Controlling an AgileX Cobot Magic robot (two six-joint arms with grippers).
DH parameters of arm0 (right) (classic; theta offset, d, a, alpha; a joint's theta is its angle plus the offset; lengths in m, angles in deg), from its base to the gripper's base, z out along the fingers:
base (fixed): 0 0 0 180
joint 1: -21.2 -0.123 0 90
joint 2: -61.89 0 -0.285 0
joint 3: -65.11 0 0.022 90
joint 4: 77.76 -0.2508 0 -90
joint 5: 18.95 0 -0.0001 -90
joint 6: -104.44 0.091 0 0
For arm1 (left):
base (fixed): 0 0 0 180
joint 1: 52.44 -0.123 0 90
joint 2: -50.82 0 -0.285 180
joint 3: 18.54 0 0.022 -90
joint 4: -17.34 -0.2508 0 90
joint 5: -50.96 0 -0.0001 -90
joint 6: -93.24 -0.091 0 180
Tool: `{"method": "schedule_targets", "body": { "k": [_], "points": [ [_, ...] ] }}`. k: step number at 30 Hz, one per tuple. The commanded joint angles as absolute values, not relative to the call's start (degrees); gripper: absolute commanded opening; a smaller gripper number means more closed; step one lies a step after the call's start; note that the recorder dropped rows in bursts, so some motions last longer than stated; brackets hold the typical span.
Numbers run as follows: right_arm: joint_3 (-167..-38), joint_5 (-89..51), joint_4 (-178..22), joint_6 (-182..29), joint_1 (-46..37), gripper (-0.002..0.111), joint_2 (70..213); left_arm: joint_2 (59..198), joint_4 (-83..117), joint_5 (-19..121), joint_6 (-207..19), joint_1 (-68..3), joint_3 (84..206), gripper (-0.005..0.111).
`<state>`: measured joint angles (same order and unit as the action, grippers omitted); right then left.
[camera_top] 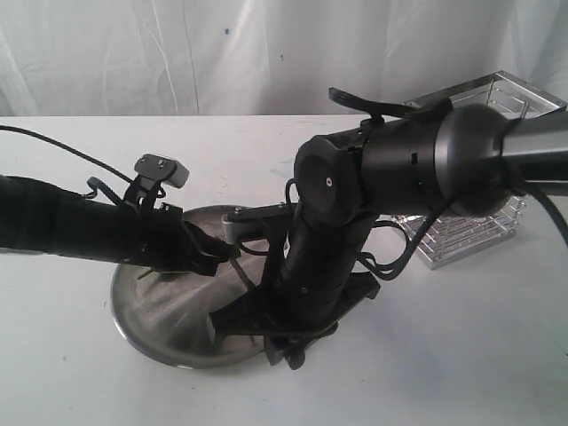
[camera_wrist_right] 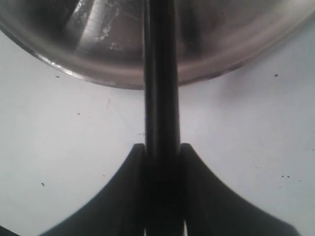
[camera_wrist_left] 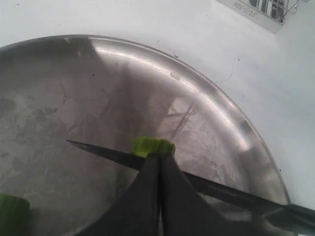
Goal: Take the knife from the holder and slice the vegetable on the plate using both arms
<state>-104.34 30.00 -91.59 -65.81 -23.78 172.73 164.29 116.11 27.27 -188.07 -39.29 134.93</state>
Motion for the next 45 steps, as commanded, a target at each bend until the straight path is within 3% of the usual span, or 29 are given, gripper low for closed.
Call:
{"method": "schedule_targets", "body": {
  "k": [1,45],
  "points": [
    [-104.41,29.91,-91.32,-67.87,-23.44,0.0,172.14,166.07,117.29,22.55,-188.31,-39.1,137.1,0.0],
    [-104.31,28.13,-91.08,-66.77,-23.44,0.0,172.14,163.95,114.03,22.02,-185.47,-39.88,139.34,0.0]
  ]
}}
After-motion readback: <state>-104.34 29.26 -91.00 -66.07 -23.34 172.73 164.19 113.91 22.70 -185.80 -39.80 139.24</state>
